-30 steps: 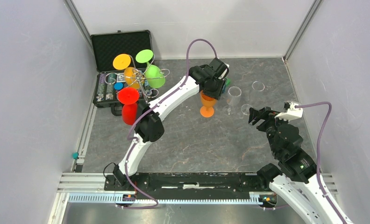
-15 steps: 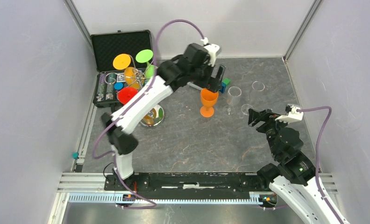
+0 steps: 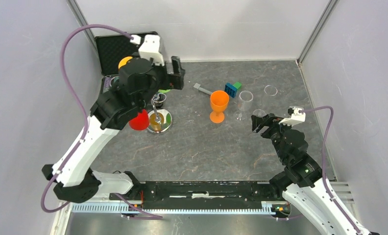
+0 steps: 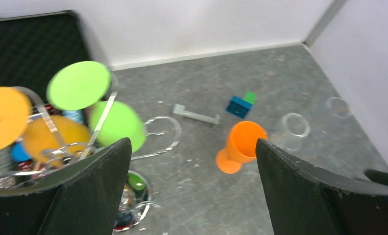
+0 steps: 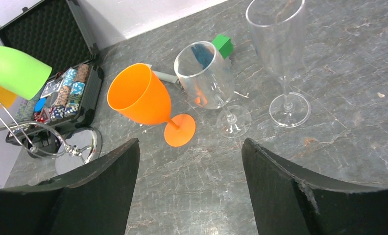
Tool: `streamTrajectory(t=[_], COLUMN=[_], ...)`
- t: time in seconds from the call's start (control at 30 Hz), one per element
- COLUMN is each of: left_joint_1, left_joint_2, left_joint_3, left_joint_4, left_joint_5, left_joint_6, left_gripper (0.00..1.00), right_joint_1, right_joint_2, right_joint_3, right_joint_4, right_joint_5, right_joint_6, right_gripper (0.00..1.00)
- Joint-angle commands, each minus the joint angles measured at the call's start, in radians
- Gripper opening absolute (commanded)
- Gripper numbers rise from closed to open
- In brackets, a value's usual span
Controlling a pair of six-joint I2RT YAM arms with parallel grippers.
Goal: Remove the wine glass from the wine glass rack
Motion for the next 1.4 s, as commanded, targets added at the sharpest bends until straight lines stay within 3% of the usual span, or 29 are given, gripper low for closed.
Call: streamTrajectory(t=[0.0,0.13,0.33,0.57,0.67,0.77,0.97,1.23,1.37], left_joint_1=[0.145,0.495,0.755,0.953,1.019,1.095,1.130,1.148,1.164], left_joint_2=[-0.071,-0.138,-0.117,-0.075,-0.047,0.007,0.066,0.081,0.095], left_joint_3=[-0.093,-0.228,-0.253,-0.231,-0.226,-0.235,-0.321,-0.400,-0.424], left_joint_4=[0.048,0.175,0.264,0.271,0.259,0.272,0.381,0.529,0.532], left_joint_5=[0.024,0.406,0.599,0.715,0.733,0.841,1.057,1.205,1.222], left_joint_6=[0.079,-0.102,-0.227,-0.272,-0.280,-0.326,-0.394,-0.524,-0.559], left_gripper=[1.00,1.00,1.00,1.00,1.00,1.00,0.99,0.84,0.68], right_joint_1=[-0.002,-0.003,-0.002,-0.002,-0.002,-0.002,-0.003,-0.002,-0.002], right_joint_2=[0.023,0.034,0.022,0.038,0.059,0.069,0.086,0.088,0.087], right_joint_3=[-0.021,-0.027,-0.028,-0.027,-0.021,-0.024,-0.045,-0.048,-0.048], right_joint_4=[0.052,0.063,0.083,0.078,0.079,0.080,0.099,0.099,0.099], right_joint_5=[-0.044,-0.087,-0.139,-0.122,-0.130,-0.129,-0.143,-0.132,-0.130], right_joint_6=[0.010,0.048,0.079,0.068,0.062,0.059,0.056,0.046,0.042], right_gripper=[0.81,0.80,0.78,0.78,0.78,0.78,0.78,0.78,0.78])
